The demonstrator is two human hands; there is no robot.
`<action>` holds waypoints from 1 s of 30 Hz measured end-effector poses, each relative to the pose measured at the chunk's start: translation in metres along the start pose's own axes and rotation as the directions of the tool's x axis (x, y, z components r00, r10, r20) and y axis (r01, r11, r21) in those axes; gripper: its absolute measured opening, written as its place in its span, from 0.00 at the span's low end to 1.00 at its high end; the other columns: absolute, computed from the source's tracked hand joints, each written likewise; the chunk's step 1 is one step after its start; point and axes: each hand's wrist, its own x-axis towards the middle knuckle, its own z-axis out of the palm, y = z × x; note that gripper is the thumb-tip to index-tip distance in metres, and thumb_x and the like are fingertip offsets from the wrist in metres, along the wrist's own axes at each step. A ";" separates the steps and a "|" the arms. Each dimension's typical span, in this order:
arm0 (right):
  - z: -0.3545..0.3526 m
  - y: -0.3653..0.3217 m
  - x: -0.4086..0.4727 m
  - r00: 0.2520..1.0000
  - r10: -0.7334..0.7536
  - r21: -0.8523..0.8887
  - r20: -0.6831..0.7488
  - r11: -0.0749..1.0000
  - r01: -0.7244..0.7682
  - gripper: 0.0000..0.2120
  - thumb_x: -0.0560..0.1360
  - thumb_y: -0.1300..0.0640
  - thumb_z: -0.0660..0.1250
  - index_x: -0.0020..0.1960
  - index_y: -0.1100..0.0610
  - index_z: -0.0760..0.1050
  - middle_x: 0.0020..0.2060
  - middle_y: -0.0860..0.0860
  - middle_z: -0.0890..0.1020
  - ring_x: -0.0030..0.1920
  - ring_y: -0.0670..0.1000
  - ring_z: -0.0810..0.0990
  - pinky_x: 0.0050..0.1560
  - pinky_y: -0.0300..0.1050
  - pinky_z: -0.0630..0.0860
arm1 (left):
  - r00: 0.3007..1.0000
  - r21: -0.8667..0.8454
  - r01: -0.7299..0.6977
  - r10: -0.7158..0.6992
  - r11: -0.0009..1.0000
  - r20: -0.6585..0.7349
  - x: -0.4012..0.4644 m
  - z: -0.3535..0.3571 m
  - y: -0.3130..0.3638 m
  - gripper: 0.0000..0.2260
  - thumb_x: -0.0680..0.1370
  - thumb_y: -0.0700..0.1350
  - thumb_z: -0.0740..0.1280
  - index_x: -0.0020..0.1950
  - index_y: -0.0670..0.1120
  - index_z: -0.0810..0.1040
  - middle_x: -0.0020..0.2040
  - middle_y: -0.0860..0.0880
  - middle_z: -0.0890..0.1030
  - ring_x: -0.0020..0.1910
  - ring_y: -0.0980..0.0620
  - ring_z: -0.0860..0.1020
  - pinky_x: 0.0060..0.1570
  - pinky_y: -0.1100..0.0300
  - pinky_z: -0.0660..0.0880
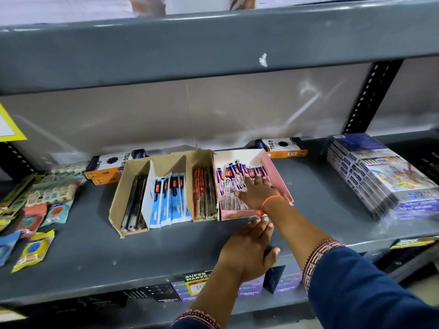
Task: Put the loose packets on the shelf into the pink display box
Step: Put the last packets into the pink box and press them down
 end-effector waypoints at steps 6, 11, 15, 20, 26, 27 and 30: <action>-0.003 -0.001 0.002 0.999 -0.021 0.001 0.027 1.000 0.020 0.34 0.78 0.40 0.51 0.78 0.51 0.42 0.78 0.58 0.45 0.78 0.59 0.47 0.75 0.60 0.52 | 1.000 -0.027 -0.006 0.006 1.000 -0.021 -0.001 -0.004 0.002 0.25 0.79 0.52 0.58 0.72 0.40 0.60 0.73 0.40 0.63 0.72 0.44 0.60 0.69 0.52 0.58; -0.002 0.000 0.003 0.998 -0.056 0.013 -0.022 0.998 0.056 0.34 0.78 0.42 0.53 0.78 0.52 0.44 0.78 0.58 0.47 0.77 0.60 0.48 0.74 0.59 0.54 | 0.989 0.087 -0.046 0.057 0.995 -0.134 -0.004 -0.004 0.001 0.24 0.72 0.55 0.68 0.62 0.42 0.75 0.62 0.44 0.78 0.60 0.47 0.76 0.53 0.56 0.75; -0.004 -0.008 0.003 0.985 -0.133 -0.018 -0.108 0.991 0.132 0.32 0.78 0.42 0.51 0.77 0.49 0.43 0.78 0.56 0.45 0.77 0.60 0.44 0.74 0.62 0.49 | 0.995 -0.013 -0.021 0.019 1.000 -0.093 -0.003 -0.004 0.003 0.24 0.79 0.51 0.60 0.70 0.39 0.63 0.71 0.39 0.66 0.70 0.42 0.64 0.67 0.49 0.63; 0.002 -0.014 0.006 0.988 -0.149 -0.057 -0.036 0.988 0.147 0.30 0.79 0.43 0.49 0.78 0.49 0.44 0.78 0.55 0.44 0.78 0.59 0.43 0.74 0.64 0.47 | 0.998 -0.019 -0.025 0.024 1.000 -0.065 -0.003 -0.007 0.004 0.23 0.79 0.51 0.58 0.69 0.38 0.64 0.71 0.38 0.67 0.71 0.42 0.62 0.68 0.50 0.60; 0.002 -0.008 0.007 0.988 -0.131 -0.015 -0.078 0.991 0.130 0.30 0.80 0.45 0.49 0.78 0.53 0.43 0.78 0.55 0.45 0.78 0.58 0.45 0.75 0.60 0.49 | 0.986 0.072 -0.058 0.068 0.996 -0.151 -0.004 -0.001 0.002 0.22 0.76 0.51 0.64 0.65 0.38 0.71 0.65 0.39 0.75 0.65 0.43 0.72 0.63 0.49 0.68; 0.001 -0.009 0.006 0.985 -0.148 -0.019 -0.087 0.989 0.147 0.30 0.80 0.45 0.49 0.78 0.52 0.42 0.78 0.55 0.45 0.78 0.58 0.45 0.75 0.61 0.49 | 0.988 0.046 -0.045 0.052 0.998 -0.146 -0.003 -0.002 0.002 0.23 0.77 0.51 0.63 0.66 0.38 0.69 0.67 0.39 0.73 0.66 0.42 0.70 0.64 0.48 0.66; 0.000 -0.012 0.006 0.975 -0.215 -0.061 -0.048 0.975 0.212 0.28 0.80 0.46 0.50 0.77 0.49 0.46 0.78 0.55 0.45 0.78 0.59 0.44 0.74 0.64 0.49 | 0.998 -0.009 0.003 -0.004 1.000 -0.069 -0.002 -0.006 0.004 0.24 0.79 0.51 0.58 0.70 0.39 0.63 0.71 0.39 0.66 0.71 0.43 0.62 0.69 0.51 0.57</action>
